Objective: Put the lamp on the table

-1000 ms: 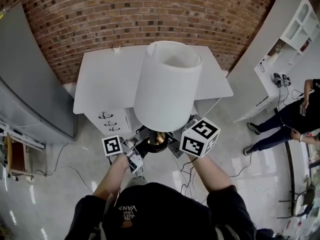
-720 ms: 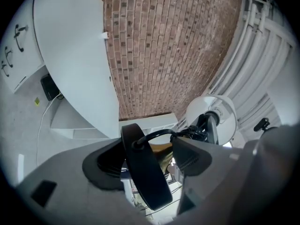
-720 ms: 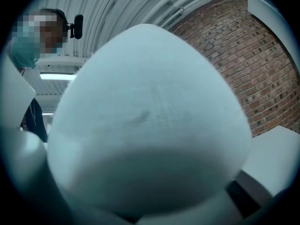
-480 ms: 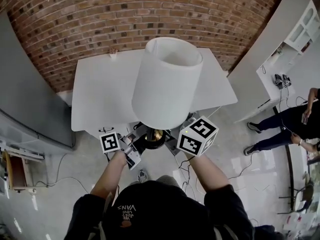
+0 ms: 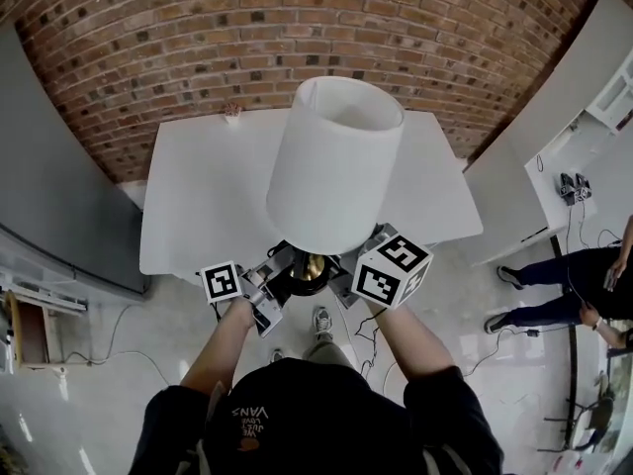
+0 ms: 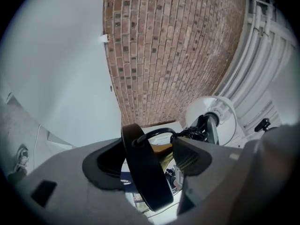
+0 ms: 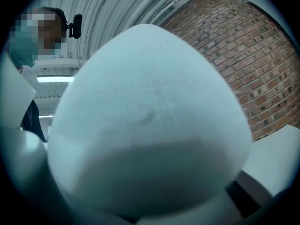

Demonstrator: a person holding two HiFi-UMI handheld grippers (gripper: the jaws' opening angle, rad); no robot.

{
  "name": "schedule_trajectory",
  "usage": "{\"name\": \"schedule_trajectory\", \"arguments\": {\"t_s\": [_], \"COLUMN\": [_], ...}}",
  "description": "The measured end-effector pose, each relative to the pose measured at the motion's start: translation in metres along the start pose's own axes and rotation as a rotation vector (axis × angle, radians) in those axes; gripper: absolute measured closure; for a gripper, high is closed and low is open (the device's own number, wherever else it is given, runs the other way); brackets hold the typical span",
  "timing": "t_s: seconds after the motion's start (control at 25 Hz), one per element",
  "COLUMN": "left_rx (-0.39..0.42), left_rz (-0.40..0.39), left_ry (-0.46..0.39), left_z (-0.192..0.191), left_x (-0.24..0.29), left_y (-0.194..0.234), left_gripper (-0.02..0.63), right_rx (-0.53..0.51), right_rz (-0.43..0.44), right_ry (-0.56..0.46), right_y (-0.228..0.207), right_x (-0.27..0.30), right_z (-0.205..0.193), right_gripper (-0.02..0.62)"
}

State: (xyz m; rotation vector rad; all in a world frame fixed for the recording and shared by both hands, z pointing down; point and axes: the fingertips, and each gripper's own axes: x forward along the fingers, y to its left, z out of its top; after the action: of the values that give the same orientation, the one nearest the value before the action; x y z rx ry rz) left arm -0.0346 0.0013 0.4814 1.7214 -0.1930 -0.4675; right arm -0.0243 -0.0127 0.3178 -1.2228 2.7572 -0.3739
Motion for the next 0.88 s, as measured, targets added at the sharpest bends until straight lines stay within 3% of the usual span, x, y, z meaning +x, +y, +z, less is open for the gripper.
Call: {"name": "schedule_trajectory", "arguments": {"t_s": [0.56,0.88], "left_rx": [0.050,0.067], "left_rz": [0.015,0.017], "left_ry": [-0.193,-0.281], "left_z": [0.071,0.092], "left_x": [0.103,0.139], "left_y": [0.038,0.056], "left_gripper": [0.295,0.295], "right_rx": [-0.012,-0.012], "right_rz": [0.169,0.243], "right_ry": [0.040,0.070], "right_y": [-0.121,-0.165], "right_x": [0.037,0.049], "right_z": [0.029,0.032], "right_gripper": [0.535,0.535]}}
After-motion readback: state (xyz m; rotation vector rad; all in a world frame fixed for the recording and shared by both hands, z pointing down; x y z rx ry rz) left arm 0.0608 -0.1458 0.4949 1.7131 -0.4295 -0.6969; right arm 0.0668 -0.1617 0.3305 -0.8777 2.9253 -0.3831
